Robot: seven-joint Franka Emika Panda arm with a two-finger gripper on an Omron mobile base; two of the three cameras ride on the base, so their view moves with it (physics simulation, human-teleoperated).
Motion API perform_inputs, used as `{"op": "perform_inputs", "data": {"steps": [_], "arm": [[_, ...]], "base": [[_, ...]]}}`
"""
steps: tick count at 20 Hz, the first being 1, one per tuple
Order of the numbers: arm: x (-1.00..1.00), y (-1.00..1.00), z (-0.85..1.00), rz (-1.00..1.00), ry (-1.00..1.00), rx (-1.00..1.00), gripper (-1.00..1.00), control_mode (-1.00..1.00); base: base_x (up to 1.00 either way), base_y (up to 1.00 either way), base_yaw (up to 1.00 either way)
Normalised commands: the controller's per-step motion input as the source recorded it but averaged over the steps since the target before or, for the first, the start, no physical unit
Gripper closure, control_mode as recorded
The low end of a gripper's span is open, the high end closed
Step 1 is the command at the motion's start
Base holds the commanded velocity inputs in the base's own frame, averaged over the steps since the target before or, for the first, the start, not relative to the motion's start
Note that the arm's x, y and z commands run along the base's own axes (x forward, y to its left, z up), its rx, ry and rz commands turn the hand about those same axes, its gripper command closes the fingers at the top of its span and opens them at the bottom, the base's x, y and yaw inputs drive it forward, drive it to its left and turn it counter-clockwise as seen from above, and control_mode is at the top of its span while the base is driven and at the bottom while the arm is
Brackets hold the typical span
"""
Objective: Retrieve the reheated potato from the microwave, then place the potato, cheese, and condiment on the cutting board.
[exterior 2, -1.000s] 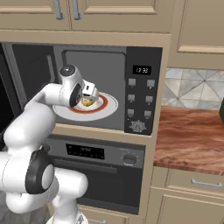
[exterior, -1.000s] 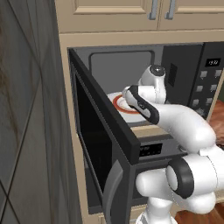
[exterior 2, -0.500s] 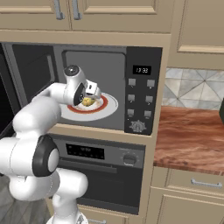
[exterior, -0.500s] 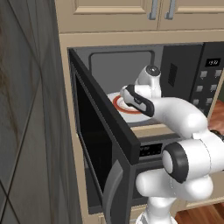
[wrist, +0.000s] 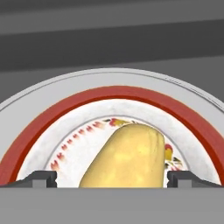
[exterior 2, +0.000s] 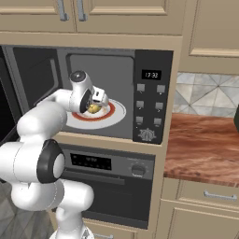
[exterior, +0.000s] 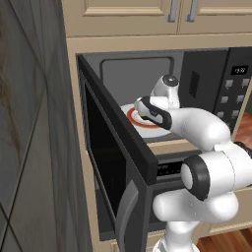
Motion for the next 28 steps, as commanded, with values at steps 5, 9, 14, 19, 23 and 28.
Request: {"op": "perform_inputs", "data": {"steps": [5, 9, 14, 19, 23, 28], "arm": [[0.00, 0.00, -0.09, -0.01, 0.00, 0.00, -1.00, -1.00], [0.00, 0.00, -0.04, -0.03, 0.00, 0.00, -1.00, -1.00], [0.01, 0.00, -0.06, -0.03, 0.00, 0.00, -1.00, -1.00], [0.05, 0.00, -0.08, -0.01, 0.00, 0.00, 1.00, -1.00], [0.00, 0.00, -0.03, 0.00, 0.00, 0.00, 1.00, -1.00], [-0.20, 0.00, 0.01, 0.00, -0.04, 0.01, 1.00, -1.00]], "base": [[0.00, 0.00, 0.00], [0.00, 0.00, 0.00], [0.00, 0.00, 0.00], [0.00, 0.00, 0.00], [0.00, 0.00, 0.00], [0.00, 0.00, 0.00]]}}
